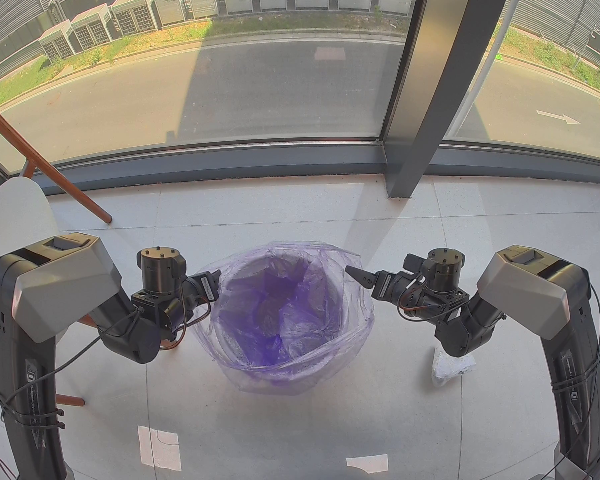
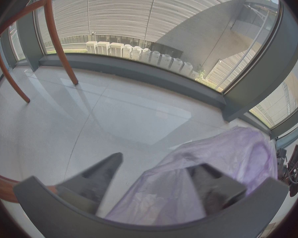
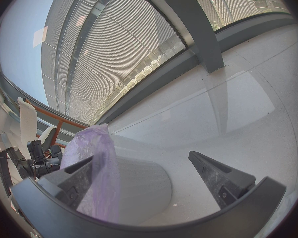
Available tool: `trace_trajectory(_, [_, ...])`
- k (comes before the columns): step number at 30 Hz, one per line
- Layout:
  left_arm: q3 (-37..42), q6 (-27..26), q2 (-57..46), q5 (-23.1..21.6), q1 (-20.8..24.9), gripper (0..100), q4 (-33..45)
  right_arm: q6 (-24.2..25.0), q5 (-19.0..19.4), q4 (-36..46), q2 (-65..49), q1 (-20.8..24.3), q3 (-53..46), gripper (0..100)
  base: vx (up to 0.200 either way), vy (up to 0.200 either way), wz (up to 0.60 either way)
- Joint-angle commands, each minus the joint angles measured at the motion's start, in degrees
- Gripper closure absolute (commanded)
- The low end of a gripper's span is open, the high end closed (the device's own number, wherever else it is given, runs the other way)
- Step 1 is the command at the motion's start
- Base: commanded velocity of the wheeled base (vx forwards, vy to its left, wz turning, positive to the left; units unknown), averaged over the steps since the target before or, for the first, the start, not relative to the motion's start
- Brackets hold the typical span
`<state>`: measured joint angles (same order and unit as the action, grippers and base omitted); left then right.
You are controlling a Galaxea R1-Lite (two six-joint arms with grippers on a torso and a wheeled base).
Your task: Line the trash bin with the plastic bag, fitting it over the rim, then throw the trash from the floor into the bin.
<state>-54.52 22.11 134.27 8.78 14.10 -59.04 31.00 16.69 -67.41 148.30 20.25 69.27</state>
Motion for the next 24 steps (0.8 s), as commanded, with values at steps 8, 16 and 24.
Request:
trace_trajectory(8, [1.5, 0.5, 2.8, 0.9, 0.4, 100, -0.3, -0.2, -0.1, 0.0, 3.8, 0.6, 2.2, 0, 0.000, 0.000, 0.00])
trace_trajectory(16, [1.6, 2.6, 2.7, 3.1, 0.5, 100, -0.5, -0.3, -0.3, -0.3, 4.5, 0.6, 0.5, 0, 0.000, 0.000, 0.00])
trace_trajectory(24, [4.7, 6.4, -5.7, 5.7, 0.5, 100, -1.0, 0.6, 0.0, -5.5, -2.7, 0.1, -4.7, 0, 0.000, 0.000, 0.00])
